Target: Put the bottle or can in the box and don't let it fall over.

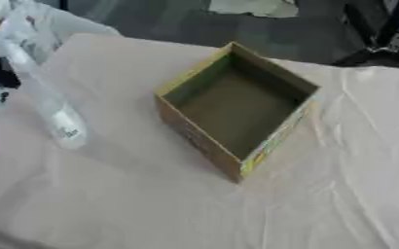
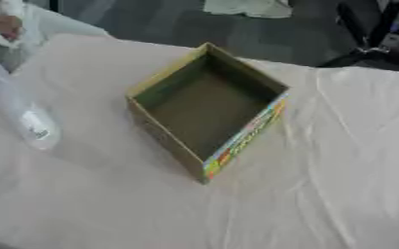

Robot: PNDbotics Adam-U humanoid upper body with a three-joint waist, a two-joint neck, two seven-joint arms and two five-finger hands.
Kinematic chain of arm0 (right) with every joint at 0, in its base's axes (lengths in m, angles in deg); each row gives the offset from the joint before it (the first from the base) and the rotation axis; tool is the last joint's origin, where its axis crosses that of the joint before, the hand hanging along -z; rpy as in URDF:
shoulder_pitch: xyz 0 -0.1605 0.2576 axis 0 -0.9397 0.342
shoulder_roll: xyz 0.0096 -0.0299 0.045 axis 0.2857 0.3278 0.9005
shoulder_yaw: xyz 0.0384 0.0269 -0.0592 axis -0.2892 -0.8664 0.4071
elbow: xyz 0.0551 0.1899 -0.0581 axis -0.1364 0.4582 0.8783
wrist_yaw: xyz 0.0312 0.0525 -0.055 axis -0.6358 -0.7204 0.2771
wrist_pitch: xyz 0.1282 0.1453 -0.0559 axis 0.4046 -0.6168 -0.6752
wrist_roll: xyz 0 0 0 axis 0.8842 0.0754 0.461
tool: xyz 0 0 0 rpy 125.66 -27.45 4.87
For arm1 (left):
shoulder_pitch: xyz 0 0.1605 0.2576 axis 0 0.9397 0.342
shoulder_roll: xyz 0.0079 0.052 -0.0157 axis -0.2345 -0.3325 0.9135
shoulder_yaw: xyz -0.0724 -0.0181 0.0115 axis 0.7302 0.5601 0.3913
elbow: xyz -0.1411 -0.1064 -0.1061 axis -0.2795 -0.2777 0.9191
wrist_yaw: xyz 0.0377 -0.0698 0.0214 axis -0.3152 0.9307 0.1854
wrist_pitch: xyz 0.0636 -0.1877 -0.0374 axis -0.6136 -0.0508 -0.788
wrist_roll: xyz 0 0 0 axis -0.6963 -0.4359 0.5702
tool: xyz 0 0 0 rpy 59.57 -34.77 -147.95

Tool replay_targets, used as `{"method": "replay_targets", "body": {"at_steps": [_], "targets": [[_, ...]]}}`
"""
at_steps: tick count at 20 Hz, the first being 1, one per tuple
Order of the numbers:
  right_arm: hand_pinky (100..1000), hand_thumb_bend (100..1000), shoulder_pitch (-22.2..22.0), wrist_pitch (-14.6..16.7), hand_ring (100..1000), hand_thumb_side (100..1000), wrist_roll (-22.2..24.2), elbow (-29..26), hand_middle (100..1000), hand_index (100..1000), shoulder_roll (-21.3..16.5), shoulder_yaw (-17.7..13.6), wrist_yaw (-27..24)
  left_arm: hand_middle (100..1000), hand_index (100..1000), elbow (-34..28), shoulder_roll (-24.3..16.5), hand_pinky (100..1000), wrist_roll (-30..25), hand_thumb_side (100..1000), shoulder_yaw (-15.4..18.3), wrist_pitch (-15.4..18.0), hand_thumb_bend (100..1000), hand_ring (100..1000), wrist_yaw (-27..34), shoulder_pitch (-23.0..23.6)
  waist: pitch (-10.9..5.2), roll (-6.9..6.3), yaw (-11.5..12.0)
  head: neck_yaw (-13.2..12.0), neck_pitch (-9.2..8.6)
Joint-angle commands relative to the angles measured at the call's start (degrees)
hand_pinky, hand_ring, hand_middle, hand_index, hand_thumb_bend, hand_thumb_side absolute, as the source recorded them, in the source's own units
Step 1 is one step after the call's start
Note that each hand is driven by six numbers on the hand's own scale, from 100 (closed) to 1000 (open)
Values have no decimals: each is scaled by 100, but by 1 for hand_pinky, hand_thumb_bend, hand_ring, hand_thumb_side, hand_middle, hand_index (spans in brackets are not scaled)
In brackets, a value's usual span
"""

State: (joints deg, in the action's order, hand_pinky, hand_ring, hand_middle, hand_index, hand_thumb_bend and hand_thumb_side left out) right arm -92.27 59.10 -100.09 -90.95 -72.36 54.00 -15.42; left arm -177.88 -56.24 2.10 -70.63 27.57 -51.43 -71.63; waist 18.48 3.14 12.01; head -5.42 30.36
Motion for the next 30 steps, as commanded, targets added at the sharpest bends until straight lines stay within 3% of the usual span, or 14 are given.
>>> {"method": "replay_targets", "body": {"at_steps": [1,19,30], "targets": [[912,100,-1,-13,1000,560,13,-68,1000,922,-50,-2,22,1000,915,81,-305,1000,-93,786,-30,-6,461,1000,29,-110,-55,-4,-12,-25,-80],[915,100,66,-78,1000,561,139,-68,1000,920,-15,31,-69,1000,915,730,-785,1000,-377,775,-344,-129,425,1000,261,-780,-32,29,-51,-79,-164],[916,100,82,-129,1000,563,181,-68,1000,915,-11,30,-89,1000,909,773,-930,1000,-339,778,-371,-654,435,1000,756,-896,-21,13,-46,-79,-171]]}}
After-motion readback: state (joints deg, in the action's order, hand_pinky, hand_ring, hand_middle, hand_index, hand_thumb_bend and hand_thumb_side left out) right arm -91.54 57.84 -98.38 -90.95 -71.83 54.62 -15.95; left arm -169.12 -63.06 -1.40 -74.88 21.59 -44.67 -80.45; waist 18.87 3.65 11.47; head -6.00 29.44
